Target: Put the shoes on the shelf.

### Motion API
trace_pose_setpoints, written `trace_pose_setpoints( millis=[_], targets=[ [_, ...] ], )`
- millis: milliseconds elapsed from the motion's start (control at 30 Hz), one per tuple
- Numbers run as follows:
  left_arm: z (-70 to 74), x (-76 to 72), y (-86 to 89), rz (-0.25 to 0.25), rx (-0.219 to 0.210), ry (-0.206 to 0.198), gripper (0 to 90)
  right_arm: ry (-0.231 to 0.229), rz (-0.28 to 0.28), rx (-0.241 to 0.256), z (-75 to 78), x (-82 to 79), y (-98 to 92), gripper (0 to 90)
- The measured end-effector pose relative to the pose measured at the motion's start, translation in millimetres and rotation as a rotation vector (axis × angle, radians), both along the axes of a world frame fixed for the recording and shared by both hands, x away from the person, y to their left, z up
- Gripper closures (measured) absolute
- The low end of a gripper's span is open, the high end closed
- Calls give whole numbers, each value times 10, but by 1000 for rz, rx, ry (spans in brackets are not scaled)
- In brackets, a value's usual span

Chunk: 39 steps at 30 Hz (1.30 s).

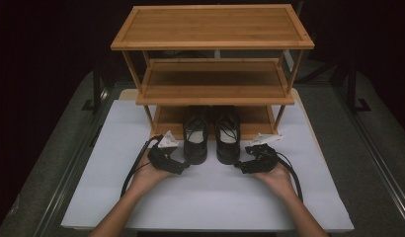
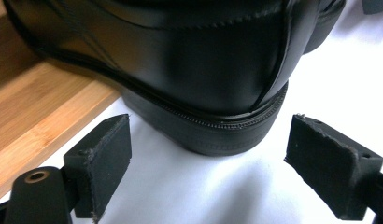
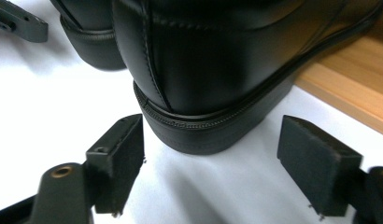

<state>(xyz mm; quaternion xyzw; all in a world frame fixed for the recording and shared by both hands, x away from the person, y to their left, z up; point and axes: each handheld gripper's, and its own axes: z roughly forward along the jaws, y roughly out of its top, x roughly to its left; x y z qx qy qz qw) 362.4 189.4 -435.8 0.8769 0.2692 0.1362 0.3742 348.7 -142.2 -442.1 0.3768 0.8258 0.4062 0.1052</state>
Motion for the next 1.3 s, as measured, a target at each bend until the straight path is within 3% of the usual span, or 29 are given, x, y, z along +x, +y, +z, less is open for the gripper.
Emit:
trace_pose_setpoints(
  millis=[300, 433, 500, 833, 1033, 1167, 1300],
  targets=[
    [-136, 55, -141, -4, 25, -21, 109, -7, 15, -16, -97, 85, 150, 182],
    [-150, 45, -184, -16, 21, -34, 140, -15, 18, -16, -108, 76, 211, 228],
    [-150, 29, -227, -9, 43, -51, 147, -23, 12, -19, -107, 60, 257, 224],
    [-114, 14, -264, 23, 48, -33, 156, -39, -23, -23, -94, 6, 320, 246],
    [-37, 31, -216, 36, -34, -13, 158, -64, -29, 7, 1, -4, 299, 250],
    [52, 59, -212, 26, -40, -17, 159, -57, -25, 35, 68, 33, 267, 250],
    [109, 130, -216, 31, -77, -16, 159, -44, -27, 66, 118, 102, 221, 250]
  ],
)
